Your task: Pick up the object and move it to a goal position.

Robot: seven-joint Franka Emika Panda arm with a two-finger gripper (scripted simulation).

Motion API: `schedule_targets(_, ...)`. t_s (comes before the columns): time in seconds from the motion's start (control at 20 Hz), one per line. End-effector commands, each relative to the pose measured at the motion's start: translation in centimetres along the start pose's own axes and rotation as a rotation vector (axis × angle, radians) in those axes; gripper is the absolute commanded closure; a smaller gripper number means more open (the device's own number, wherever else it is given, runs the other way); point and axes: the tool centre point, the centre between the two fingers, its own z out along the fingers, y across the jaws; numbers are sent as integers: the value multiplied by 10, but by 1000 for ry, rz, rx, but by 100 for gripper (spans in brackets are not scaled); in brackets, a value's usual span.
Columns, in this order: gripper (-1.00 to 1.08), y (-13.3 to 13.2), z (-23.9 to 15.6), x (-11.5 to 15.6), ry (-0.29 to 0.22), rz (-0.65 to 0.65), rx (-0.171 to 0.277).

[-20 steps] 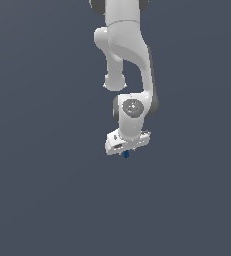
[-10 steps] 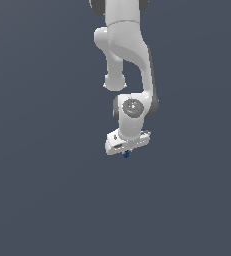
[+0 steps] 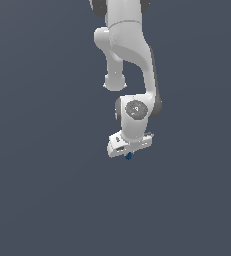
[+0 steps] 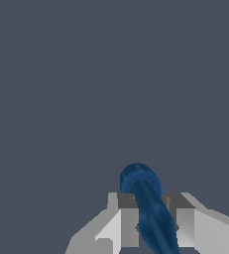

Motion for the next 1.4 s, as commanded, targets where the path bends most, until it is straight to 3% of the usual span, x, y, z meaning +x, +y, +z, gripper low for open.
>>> schedule_targets(0.0,108,-4,-2,9,0,0,0)
schedule_targets(0.75,108,-33,-18,82,0,0,0)
schedule_targets(1.35,108,-41,-22,105,0,0,0)
